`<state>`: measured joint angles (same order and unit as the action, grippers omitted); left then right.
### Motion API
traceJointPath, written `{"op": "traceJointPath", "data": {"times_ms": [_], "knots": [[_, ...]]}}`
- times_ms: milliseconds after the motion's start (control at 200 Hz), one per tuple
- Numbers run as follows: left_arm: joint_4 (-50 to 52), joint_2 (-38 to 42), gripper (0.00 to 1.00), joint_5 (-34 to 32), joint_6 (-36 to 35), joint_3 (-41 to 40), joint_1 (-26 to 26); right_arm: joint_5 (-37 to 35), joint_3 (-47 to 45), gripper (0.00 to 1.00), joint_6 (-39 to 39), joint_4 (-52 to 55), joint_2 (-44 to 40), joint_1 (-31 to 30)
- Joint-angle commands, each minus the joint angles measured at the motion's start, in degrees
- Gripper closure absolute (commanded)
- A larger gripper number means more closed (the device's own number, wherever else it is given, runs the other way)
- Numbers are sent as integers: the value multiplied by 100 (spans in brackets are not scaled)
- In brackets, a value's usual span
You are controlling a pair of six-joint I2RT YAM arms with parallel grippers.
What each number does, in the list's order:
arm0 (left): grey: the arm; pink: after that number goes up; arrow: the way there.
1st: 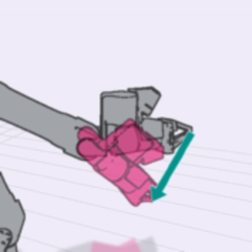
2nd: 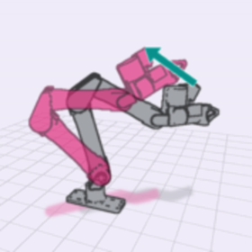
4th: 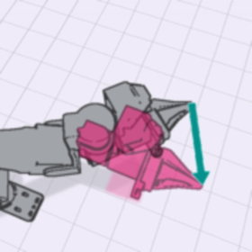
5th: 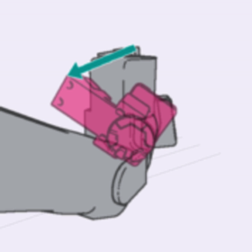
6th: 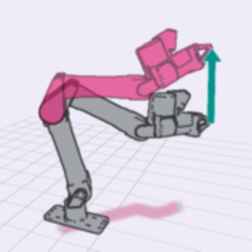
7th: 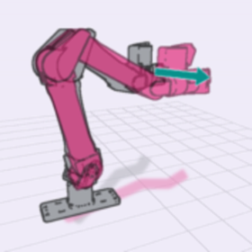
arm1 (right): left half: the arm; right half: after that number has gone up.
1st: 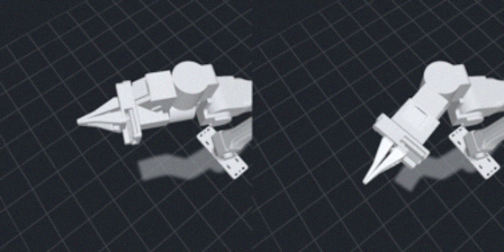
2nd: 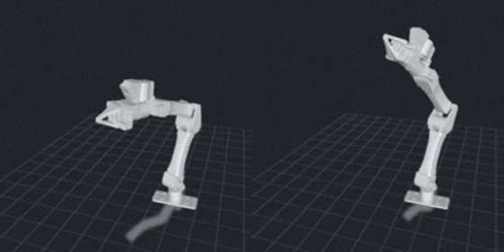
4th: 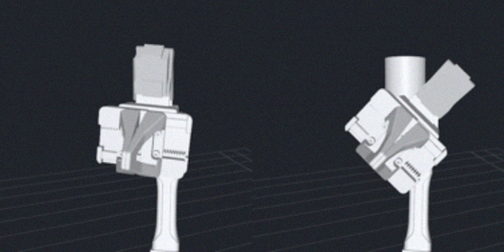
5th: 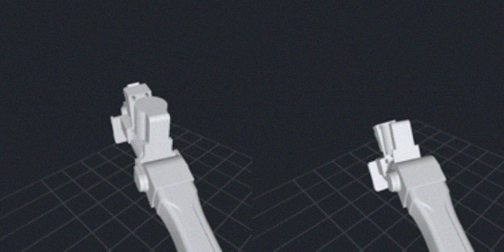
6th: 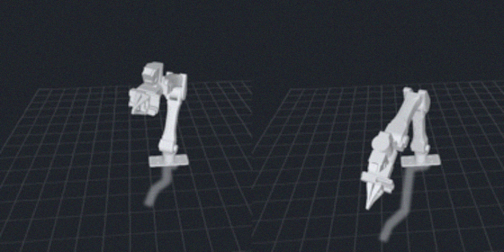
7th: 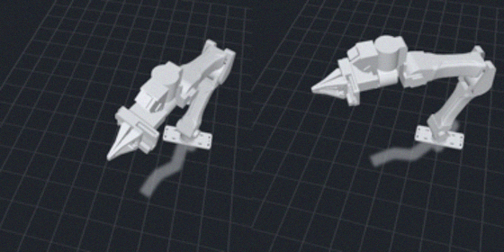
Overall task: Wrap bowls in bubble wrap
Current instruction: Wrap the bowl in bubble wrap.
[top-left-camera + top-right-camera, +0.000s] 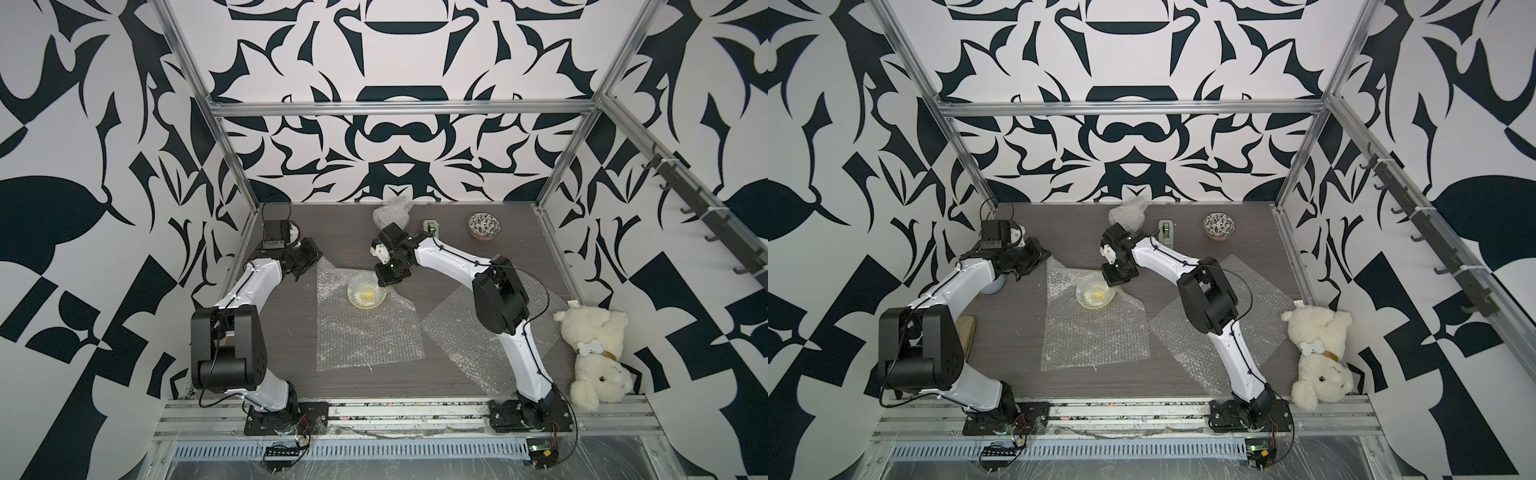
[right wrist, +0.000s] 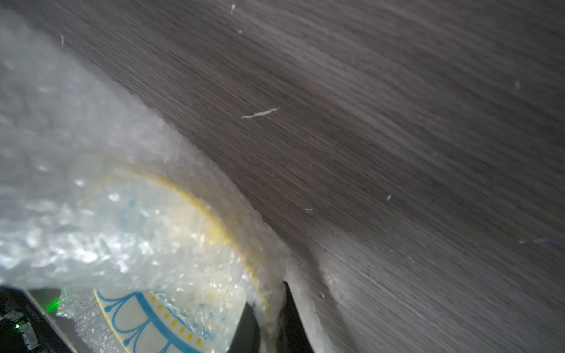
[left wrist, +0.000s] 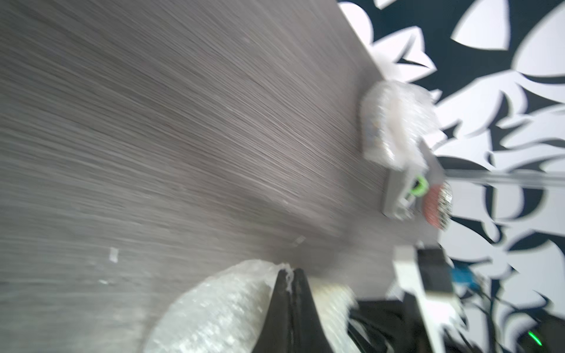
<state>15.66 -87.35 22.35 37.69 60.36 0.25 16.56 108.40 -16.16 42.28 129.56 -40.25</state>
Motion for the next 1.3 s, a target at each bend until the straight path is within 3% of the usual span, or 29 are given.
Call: {"op": "traceJointPath", "data": {"times_ms": [0, 130, 295, 545, 1025, 1295], "knots": [[118, 270, 100, 720, 273, -212, 240, -294, 98, 100, -169, -158, -36, 69], [-33, 430, 100, 962, 548, -352, 696, -254, 98, 100, -259, -253, -27, 87], [-410, 492, 100, 818, 913, -591, 1372, -128, 3, 100, -369, -398, -54, 117], [-1141, -110, 100, 672, 1196, -966, 2106, 155, -387, 100, -603, -847, -201, 193], [-423, -1194, 98, -175, 599, -917, 2281, 218, -667, 100, -664, -1040, -519, 191], [-293, -1223, 98, -255, 503, -829, 2282, 615, -1027, 69, -730, -1237, -950, 280]]}}
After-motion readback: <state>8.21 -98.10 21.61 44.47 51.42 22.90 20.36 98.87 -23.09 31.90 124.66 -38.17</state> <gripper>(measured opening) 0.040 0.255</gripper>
